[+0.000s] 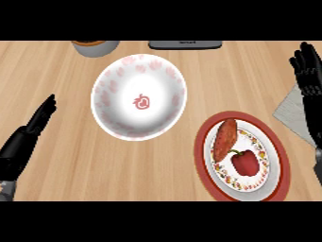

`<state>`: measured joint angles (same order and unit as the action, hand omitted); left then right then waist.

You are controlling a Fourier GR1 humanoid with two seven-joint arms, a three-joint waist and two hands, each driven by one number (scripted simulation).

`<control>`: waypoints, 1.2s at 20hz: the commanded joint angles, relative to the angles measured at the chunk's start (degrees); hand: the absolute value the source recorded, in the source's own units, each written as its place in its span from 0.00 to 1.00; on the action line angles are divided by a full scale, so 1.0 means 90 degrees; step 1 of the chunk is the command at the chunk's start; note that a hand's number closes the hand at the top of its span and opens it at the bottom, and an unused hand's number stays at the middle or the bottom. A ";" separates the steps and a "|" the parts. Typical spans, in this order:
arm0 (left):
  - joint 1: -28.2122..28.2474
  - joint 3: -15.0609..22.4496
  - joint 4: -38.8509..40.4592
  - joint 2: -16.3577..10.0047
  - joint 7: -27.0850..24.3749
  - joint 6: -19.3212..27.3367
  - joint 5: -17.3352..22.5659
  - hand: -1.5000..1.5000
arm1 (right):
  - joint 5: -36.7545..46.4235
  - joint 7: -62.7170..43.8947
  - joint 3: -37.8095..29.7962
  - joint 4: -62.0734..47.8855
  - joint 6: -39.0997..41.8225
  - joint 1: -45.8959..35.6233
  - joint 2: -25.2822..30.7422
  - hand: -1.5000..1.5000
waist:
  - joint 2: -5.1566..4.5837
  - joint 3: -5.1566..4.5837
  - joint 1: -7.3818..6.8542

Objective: Pick the bell pepper from the plate and place it in the bowl

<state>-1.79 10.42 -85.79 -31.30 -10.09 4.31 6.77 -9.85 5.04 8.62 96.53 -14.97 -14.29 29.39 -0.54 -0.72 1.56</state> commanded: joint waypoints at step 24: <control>-0.0626 0.0180 0.0338 0.2041 0.0842 0.1011 0.0138 0.50 | 0.2272 0.1977 0.0740 0.2982 -0.1329 0.4711 0.0425 0.00 | 0.0064 0.0064 -0.0070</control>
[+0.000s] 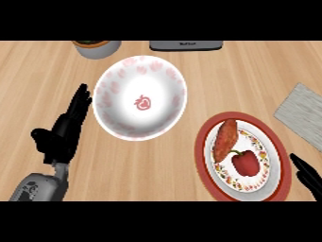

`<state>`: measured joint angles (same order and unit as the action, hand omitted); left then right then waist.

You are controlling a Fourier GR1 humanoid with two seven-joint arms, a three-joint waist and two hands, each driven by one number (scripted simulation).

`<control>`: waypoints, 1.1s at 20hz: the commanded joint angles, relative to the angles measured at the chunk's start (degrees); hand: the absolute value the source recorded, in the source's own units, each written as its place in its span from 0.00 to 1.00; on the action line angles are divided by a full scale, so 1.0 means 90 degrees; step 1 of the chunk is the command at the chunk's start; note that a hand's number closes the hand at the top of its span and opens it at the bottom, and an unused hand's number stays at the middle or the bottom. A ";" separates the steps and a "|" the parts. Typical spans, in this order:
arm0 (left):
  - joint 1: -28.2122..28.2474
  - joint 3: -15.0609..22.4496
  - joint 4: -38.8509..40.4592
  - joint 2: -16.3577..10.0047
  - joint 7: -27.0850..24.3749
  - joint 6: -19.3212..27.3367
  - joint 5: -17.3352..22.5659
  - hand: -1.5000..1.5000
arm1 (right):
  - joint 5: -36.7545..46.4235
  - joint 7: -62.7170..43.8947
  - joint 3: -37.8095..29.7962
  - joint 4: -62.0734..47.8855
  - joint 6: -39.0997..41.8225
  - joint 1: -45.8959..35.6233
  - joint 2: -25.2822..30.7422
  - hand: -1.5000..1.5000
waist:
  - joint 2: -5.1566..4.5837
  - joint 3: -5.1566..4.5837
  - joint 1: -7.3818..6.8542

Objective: Pick the bell pepper from the plate and place it in the bowl

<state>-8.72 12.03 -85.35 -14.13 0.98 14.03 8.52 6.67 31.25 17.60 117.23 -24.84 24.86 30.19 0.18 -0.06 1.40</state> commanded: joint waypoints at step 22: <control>-0.0229 -0.0315 -0.0033 0.0428 0.0309 -0.0292 -0.0371 0.50 | 0.1299 -0.4852 -0.0139 0.0362 0.2141 -0.0860 0.0370 0.00 | -0.0017 0.0007 -0.0129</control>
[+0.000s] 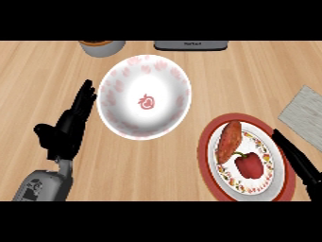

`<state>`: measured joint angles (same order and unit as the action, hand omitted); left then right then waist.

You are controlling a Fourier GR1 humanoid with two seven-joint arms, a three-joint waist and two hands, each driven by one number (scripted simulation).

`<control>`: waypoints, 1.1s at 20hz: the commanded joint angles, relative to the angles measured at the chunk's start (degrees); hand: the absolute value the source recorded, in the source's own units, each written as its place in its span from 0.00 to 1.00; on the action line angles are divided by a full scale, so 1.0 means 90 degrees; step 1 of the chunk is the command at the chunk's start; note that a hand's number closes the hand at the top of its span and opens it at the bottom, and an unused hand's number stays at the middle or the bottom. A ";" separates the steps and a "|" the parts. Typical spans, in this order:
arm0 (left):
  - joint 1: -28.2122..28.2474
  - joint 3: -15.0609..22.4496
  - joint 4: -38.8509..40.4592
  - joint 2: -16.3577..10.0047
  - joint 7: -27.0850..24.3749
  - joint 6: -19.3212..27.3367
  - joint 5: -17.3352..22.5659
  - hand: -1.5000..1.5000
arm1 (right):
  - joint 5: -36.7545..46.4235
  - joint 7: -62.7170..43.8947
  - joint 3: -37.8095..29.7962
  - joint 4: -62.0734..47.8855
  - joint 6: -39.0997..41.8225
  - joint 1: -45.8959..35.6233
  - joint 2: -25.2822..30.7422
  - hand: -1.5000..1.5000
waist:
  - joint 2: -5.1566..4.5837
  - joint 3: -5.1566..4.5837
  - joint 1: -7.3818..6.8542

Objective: Pick the bell pepper from the plate and place it in the bowl

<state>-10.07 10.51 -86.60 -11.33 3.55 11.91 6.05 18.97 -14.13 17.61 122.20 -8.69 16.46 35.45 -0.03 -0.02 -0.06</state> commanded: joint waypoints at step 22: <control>0.0217 -0.0548 -0.0278 0.0349 0.0061 -0.0527 -0.0413 0.50 | -0.1127 0.2164 -0.1257 -0.1134 0.1513 0.0542 -0.1227 0.00 | 0.0008 0.0002 0.0035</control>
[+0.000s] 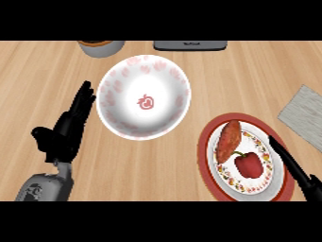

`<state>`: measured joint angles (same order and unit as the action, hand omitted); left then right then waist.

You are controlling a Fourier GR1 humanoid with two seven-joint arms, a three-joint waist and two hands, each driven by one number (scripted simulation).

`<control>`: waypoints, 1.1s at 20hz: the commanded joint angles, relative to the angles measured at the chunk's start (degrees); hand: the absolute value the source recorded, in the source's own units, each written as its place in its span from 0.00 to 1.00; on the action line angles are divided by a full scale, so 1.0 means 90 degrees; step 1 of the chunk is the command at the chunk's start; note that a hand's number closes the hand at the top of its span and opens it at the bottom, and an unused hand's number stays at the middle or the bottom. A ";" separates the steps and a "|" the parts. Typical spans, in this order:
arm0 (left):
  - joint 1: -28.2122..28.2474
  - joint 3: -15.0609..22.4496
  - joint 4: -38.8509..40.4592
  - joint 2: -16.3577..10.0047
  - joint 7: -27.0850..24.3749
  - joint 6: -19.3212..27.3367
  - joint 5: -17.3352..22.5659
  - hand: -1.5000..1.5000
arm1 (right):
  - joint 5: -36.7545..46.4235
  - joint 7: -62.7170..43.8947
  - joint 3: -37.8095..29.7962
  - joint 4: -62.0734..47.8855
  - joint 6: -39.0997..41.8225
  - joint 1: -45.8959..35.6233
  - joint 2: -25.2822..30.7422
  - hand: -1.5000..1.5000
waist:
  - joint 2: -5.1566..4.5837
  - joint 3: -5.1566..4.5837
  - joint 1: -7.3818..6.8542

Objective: Pick the bell pepper from the plate and place it in the bowl

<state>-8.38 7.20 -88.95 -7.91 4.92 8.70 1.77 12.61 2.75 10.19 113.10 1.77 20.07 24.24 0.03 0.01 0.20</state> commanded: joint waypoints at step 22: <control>-0.0054 -0.0165 -0.0206 0.0441 0.0397 -0.0163 -0.0470 0.50 | 0.1943 0.0354 -0.0172 -0.2482 -0.0288 -0.1285 -0.1077 0.00 | -0.0001 0.0000 -0.0021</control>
<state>-8.24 5.33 -89.28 -4.82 5.60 6.54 -1.49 26.33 5.75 7.61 93.80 -0.38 10.24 15.46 0.01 -0.02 0.02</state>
